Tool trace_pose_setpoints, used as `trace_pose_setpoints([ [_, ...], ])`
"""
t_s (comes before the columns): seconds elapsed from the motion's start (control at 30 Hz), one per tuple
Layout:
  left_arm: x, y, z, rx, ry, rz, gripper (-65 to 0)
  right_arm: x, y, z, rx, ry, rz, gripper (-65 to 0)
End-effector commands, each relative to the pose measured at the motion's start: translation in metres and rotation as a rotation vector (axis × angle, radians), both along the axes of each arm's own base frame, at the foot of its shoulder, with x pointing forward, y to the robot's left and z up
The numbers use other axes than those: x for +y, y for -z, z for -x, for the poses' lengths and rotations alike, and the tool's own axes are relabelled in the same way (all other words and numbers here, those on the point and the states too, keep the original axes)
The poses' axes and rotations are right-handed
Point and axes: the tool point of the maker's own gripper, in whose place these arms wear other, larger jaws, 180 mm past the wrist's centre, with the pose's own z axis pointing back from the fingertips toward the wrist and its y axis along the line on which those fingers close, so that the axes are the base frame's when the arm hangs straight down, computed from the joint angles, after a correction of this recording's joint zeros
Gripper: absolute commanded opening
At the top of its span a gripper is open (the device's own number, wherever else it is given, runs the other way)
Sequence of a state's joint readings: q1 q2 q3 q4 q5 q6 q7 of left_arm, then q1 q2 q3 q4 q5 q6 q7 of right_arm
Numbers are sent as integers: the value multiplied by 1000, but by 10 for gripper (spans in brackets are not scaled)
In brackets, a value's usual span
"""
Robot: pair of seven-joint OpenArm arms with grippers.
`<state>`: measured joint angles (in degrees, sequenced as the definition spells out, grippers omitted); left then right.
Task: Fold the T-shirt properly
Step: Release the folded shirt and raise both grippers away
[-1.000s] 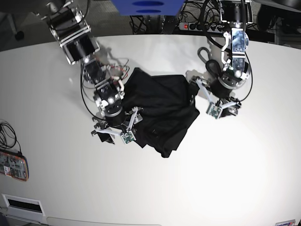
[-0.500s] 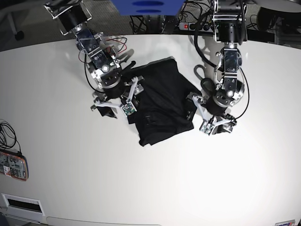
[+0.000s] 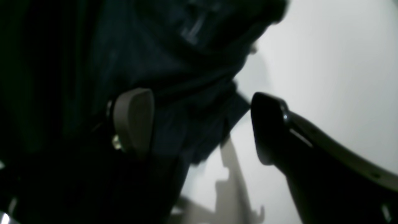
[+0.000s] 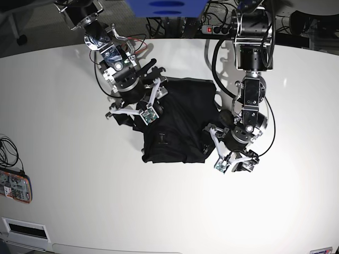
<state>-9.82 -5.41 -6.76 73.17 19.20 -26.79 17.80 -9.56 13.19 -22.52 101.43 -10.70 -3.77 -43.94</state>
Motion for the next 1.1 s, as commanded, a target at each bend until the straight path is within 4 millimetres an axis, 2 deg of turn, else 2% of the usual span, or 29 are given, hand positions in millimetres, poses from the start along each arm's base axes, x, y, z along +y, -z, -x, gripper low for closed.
trace_pose_setpoints([
  [0.0,-1,-23,-17,-72,-2,19,0,0,-10,-7,-34,2,-6,-184],
  [0.1,0,-34,-25,-100,-2,15,0,3,-15,-2,-34,1,-16,-184],
  [0.2,9,-61,-31,-175,-7,-4,0,7,-39,-9,-95,-2,-48,-184],
  [0.27,11,-81,-31,-231,-4,-16,0,2,-53,-16,-138,14,-59,-184],
  [0.33,18,-94,-14,-277,2,-48,0,-2,-69,-25,-216,25,-94,-184],
  [0.5,11,-127,25,-373,33,-77,0,-18,-117,-52,-478,47,-188,-184],
  [0.6,11,-130,40,-380,34,-83,0,-28,-132,-53,-568,59,-218,-184],
  [0.73,22,-109,62,-316,11,-93,0,-28,-139,-47,-623,48,-248,-184],
  [0.87,32,-99,97,-271,-12,-108,0,-53,-130,-30,-636,97,-236,-184],
  [0.97,36,-105,115,-315,-8,-74,0,-72,-131,-22,-672,127,-223,-184],
  [1.07,36,-119,134,-423,-5,65,0,-87,-132,-14,-715,145,-214,-184],
])
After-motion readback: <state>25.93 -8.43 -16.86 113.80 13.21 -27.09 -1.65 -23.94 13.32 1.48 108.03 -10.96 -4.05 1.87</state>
